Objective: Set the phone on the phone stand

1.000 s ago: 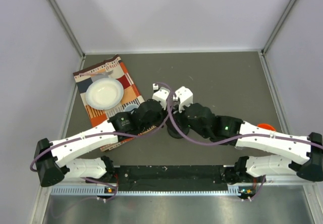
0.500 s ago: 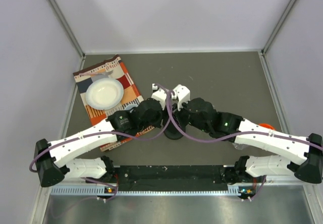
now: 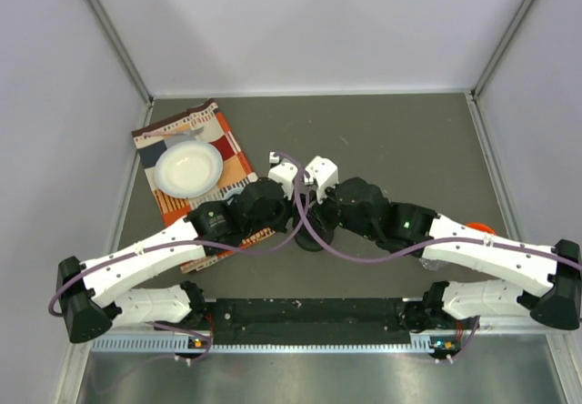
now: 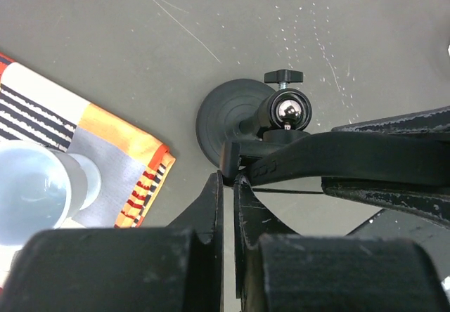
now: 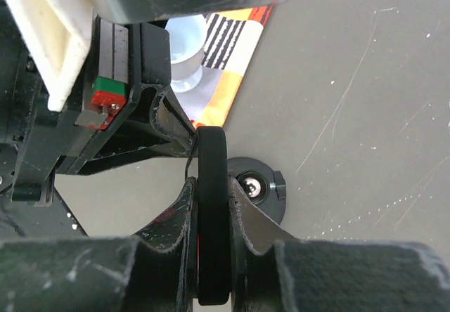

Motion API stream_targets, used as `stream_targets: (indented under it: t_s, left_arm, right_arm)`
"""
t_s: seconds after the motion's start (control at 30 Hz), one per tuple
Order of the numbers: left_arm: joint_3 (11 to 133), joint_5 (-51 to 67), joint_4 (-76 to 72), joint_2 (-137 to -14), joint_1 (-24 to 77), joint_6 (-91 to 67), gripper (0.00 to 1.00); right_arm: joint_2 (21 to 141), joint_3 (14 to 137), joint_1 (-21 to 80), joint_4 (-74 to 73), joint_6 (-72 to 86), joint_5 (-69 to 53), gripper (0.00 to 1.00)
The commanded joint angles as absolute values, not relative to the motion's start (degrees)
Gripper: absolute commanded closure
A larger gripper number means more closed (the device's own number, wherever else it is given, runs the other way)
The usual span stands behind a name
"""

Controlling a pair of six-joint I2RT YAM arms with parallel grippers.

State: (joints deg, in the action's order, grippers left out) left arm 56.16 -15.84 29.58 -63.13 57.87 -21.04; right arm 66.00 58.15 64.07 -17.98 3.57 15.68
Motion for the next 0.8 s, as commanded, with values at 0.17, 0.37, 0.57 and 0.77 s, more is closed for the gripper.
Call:
stream_targets:
  t_s: [0.17, 0.37, 0.57, 0.77]
  left_arm:
    - [62.84, 3.76, 34.37, -59.15, 56.34, -25.14, 1.00]
    - [61.17, 2.82, 33.22, -57.75, 56.25, -22.51, 1.00]
    - [63.37, 2.46, 36.39, -58.98, 56.34, -22.59, 0.98]
    - [62.32, 4.65, 35.51, -56.34, 56.25, -21.28, 0.72]
  right_arm:
    - [65.92, 52.12, 57.92, -28.48, -6.07, 26.91, 1.00]
    - [67.49, 53.25, 55.90, -28.65, -5.54, 22.33, 1.00]
    - [70.31, 56.51, 55.81, -30.24, -5.27, 22.59, 1.00]
    - [70.31, 56.60, 54.41, -29.01, -5.71, 17.58, 1.00]
